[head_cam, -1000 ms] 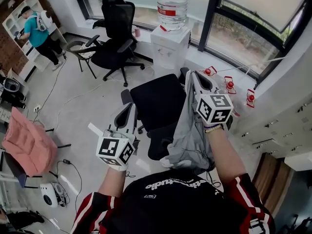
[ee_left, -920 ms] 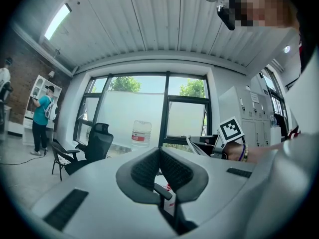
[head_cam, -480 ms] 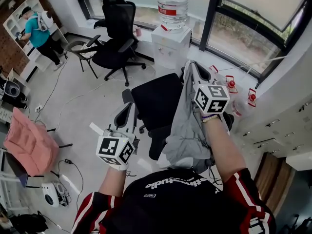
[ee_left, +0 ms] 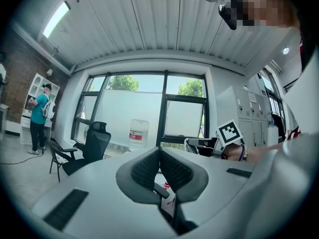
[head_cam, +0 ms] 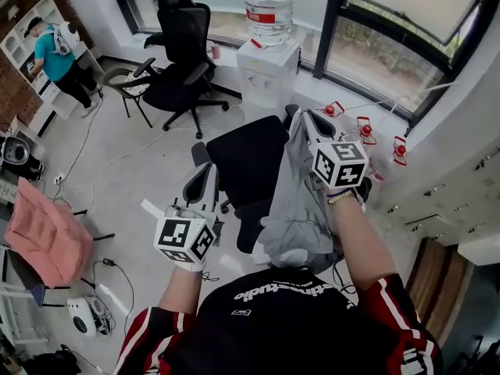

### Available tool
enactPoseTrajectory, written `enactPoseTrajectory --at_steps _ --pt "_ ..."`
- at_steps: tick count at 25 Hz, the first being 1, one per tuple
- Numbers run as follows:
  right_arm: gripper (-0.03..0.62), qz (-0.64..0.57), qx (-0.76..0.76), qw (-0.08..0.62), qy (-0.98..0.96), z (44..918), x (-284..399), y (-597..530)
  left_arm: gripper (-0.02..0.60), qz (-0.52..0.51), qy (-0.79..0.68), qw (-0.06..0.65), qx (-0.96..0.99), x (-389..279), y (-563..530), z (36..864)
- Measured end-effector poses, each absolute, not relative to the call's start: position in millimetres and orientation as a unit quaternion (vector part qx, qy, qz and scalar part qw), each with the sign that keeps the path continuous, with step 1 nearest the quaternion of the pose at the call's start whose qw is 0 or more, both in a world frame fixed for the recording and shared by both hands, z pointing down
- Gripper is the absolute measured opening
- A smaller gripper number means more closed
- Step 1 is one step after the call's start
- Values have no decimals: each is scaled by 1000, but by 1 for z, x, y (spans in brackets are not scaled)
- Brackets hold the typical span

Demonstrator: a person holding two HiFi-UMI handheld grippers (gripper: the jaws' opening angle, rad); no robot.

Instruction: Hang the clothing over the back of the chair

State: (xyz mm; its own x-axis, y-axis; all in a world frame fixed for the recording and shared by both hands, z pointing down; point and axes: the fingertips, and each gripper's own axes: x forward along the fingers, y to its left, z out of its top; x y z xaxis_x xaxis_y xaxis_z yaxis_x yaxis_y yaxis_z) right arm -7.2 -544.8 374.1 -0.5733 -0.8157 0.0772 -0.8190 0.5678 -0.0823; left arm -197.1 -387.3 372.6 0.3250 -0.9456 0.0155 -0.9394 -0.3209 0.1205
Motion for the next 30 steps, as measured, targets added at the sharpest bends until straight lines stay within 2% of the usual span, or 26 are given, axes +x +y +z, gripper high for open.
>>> enactPoseTrajectory --at_steps 11,22,30 --pt "20 71 447 24 -892 374 12 -474 24 -34 -564 49 824 -185 -362 372" --pt "20 87 454 1 -887 375 37 -406 25 -35 -552 48 832 -171 -344 372" --pt "23 102 463 -1 -881 389 49 -390 25 -29 -549 46 834 -164 -335 372"
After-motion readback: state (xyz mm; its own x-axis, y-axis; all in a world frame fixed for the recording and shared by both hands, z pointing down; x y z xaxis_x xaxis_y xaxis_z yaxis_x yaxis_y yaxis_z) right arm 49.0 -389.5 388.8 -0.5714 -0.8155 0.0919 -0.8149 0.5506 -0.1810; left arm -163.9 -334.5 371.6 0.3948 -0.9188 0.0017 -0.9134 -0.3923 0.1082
